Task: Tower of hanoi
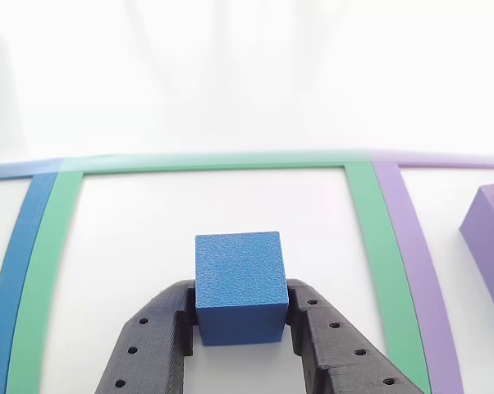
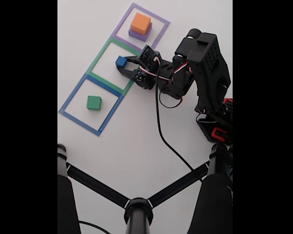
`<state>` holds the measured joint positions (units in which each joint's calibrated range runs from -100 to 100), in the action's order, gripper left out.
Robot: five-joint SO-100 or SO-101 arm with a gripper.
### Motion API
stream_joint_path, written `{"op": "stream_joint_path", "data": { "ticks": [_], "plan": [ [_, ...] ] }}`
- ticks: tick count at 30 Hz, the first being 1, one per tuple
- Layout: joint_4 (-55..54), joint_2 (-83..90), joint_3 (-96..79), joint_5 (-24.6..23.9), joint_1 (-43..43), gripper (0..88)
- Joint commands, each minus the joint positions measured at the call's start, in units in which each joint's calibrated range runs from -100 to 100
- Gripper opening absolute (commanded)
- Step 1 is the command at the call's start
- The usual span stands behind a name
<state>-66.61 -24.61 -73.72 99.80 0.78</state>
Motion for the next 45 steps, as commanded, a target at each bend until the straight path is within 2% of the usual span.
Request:
{"op": "stream_joint_path", "data": {
  "ticks": [1,5,8,12,17,21,27,35,45],
  "plan": [
    [0.85,5.78,-1.11,0.2,0.86,3.7],
    [8.78,14.83,-2.75,0.2,1.32,3.8],
    [20.11,24.13,-2.48,0.2,1.4,4.2],
    [45.29,39.03,2.43,0.2,1.32,4.0],
    [83.0,52.65,17.51,0.2,1.24,3.9],
    [110.77,54.5,36.32,0.2,1.24,3.5],
    [139.82,54.1,60.31,0.2,2.08,3.4],
    [162.08,53.62,80.4,0.2,5.82,3.3],
    [164.67,56.66,82.49,0.2,13.21,3.2]
  ]
}}
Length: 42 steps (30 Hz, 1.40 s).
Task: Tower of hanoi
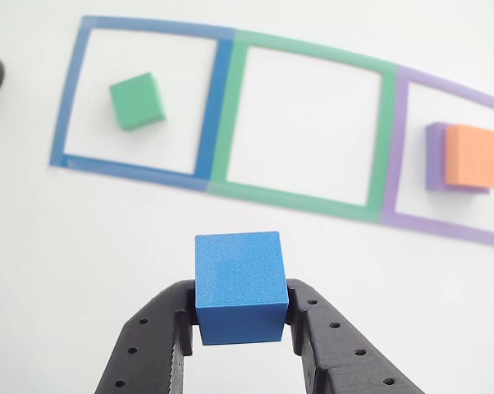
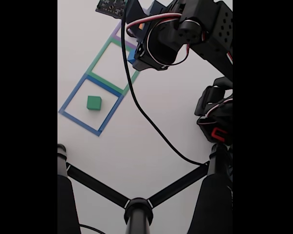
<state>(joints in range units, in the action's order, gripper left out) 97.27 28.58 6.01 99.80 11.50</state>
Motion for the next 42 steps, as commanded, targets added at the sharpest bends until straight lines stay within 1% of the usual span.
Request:
{"op": "stream_joint_path", "data": {
  "ticks": [1,8,11,13,17,22,29,33,38,42],
  "plan": [
    [1.03,3.95,2.76,0.2,2.95,3.1],
    [1.76,6.36,0.58,0.2,6.07,3.1],
    [-2.53,8.28,-6.14,0.2,6.99,2.7],
    [-8.76,9.96,-13.87,0.2,7.22,2.6],
    [-24.79,13.01,-30.4,0.2,7.14,2.6],
    [-44.7,13.49,-45.76,0.2,8.06,2.6],
    [-82.99,10.69,-68.48,0.2,10.04,3.2],
    [-100.39,6.2,-76.84,0.2,10.95,3.3],
    [-115.6,-1.81,-80.65,0.2,11.87,3.1],
    [-123.46,-8.63,-80.56,0.2,12.02,3.0]
  ]
}}
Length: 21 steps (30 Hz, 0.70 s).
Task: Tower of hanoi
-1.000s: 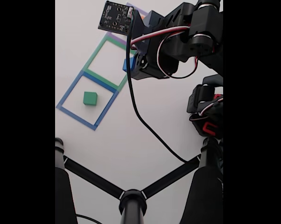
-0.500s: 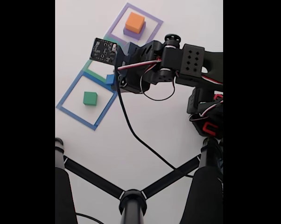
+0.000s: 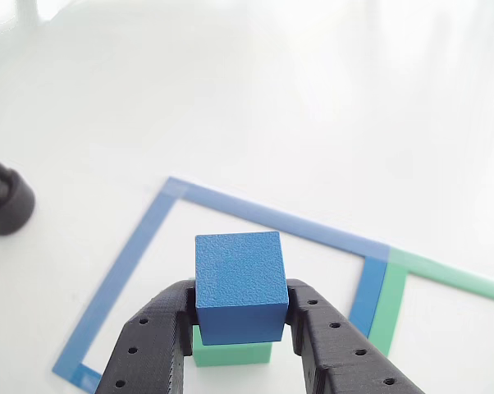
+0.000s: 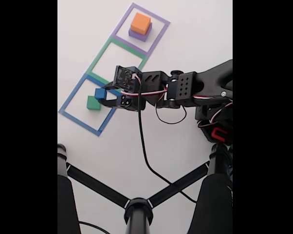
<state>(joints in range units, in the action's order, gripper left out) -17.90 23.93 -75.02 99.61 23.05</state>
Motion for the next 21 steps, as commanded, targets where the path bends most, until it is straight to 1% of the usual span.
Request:
{"op": "stream_joint_path", "data": {
  "ticks": [1,11,21],
  "plan": [
    [-9.91,-5.42,0.56,0.39,0.48,2.9],
    [-21.48,-18.57,3.83,0.39,0.71,2.9],
    [-25.93,-26.98,8.64,0.39,1.01,3.0]
  ]
}}
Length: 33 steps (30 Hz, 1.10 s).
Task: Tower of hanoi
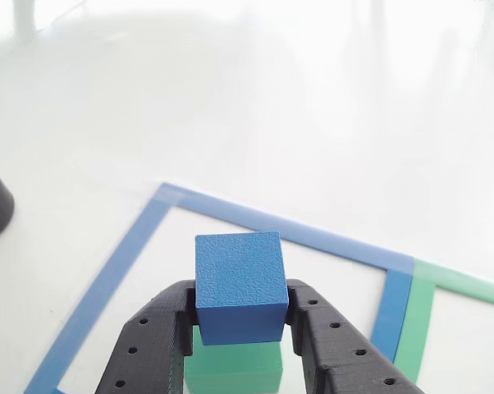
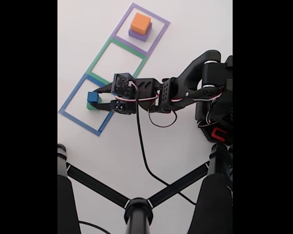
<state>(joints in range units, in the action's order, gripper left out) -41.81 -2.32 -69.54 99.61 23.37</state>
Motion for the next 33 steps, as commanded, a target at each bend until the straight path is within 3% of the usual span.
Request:
{"op": "stream_joint_path", "data": {
  "ticks": [1,20,33],
  "plan": [
    [-2.01,-1.12,3.52,0.39,0.76,3.0],
    [-3.23,-5.05,3.89,0.39,0.91,4.1],
    [-6.95,-7.37,4.16,0.39,1.45,16.0]
  ]
}}
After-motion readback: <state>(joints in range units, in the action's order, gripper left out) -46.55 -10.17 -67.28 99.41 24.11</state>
